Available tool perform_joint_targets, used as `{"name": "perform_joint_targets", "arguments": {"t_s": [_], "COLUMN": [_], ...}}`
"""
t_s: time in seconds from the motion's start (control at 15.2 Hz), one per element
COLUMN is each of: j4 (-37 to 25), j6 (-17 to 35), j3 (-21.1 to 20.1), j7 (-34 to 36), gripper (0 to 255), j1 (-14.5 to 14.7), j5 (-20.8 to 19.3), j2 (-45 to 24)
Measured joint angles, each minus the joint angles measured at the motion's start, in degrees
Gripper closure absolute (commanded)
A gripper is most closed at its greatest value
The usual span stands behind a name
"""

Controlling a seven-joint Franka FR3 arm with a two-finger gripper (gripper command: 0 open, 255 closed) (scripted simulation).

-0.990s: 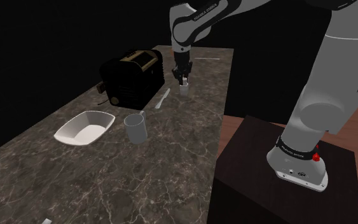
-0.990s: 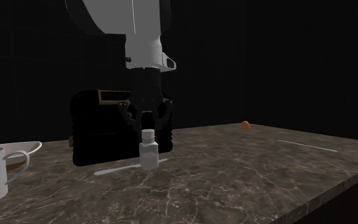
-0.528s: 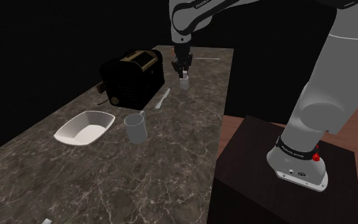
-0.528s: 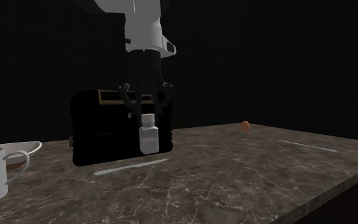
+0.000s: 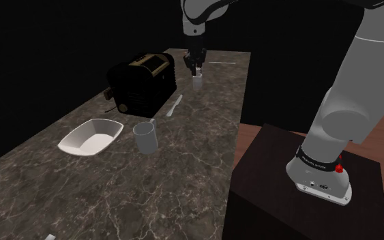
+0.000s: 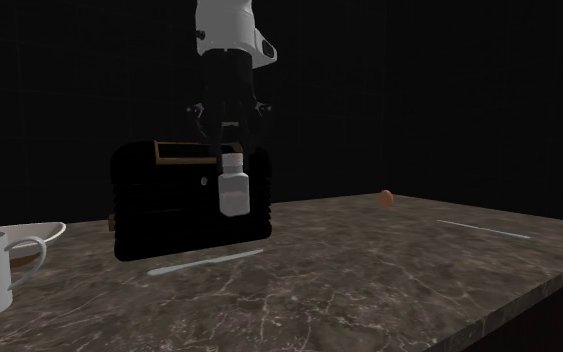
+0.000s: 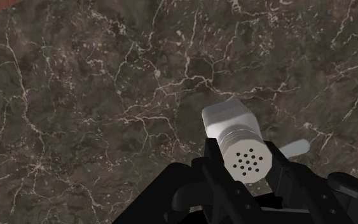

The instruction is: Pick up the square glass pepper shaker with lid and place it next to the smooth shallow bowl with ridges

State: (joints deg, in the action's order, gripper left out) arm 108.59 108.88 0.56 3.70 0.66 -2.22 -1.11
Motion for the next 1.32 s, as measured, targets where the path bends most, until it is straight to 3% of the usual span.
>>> {"name": "perform_joint_targets", "arguments": {"t_s": [0.53, 0.99, 1.32], "j4": [-5.28, -11.89, -20.54], "j6": [-5.47, -7.31, -9.99], "j3": [-0.30, -4.23, -6.78], "j7": [0.39, 8.62, 14.77], "gripper": [255, 255, 255], "j1": [0.31, 4.71, 8.41], "j5": [0.06, -0.19, -0.97], "j2": [0.18, -4.94, -11.17]}}
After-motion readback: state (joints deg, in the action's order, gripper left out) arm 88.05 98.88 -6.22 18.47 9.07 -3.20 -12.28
